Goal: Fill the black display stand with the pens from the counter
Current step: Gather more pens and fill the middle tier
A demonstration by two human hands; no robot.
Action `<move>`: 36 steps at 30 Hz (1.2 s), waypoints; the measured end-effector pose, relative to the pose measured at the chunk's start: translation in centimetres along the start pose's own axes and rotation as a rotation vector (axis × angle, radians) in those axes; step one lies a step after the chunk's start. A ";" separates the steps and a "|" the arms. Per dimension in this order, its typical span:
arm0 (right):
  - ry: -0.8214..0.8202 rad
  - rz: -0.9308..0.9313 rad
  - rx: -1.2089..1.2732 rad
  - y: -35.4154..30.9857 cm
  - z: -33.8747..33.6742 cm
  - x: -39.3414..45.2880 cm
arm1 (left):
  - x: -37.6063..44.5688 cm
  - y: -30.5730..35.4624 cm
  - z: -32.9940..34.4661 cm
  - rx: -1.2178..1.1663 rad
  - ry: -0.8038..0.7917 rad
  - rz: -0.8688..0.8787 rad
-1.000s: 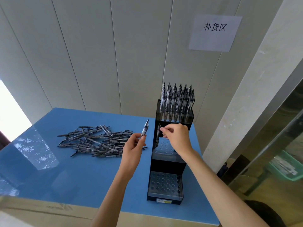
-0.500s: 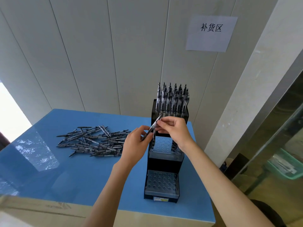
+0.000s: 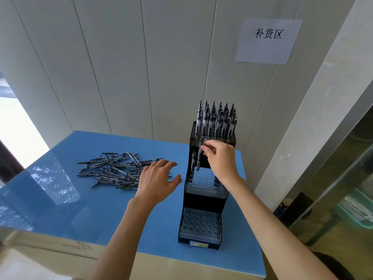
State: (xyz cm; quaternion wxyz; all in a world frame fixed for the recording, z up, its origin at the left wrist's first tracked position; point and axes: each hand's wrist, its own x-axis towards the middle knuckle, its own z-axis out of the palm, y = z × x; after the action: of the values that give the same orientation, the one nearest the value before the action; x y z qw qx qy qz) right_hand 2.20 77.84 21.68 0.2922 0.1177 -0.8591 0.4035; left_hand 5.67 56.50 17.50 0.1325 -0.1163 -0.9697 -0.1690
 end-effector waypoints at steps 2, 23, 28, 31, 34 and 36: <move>0.010 -0.016 -0.016 0.2 0.1 0.0 | -0.1 0.2 -0.2 -0.020 -0.007 -0.006; -0.211 0.123 -0.102 2.0 0.7 0.1 | -1.1 1.7 -1.0 -0.155 -0.035 -0.080; -0.245 0.168 -0.090 3.2 1.5 -1.1 | -1.6 1.9 -1.1 -0.160 -0.039 -0.104; -0.245 0.170 -0.098 3.4 1.5 -1.0 | -1.9 2.0 -1.2 -0.151 -0.040 -0.122; -0.233 0.169 -0.112 3.1 0.9 -1.5 | -2.4 1.8 -1.2 -0.155 -0.035 -0.147; -0.208 0.180 -0.102 2.7 0.3 -2.1 | -3.0 1.5 -1.2 -0.173 -0.022 -0.174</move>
State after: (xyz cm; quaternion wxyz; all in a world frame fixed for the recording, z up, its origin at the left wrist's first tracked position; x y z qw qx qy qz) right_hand 2.61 79.30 18.59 0.1701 0.0664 -0.9111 0.3695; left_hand 9.14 56.85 18.16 0.0962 -0.0444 -0.9593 -0.2616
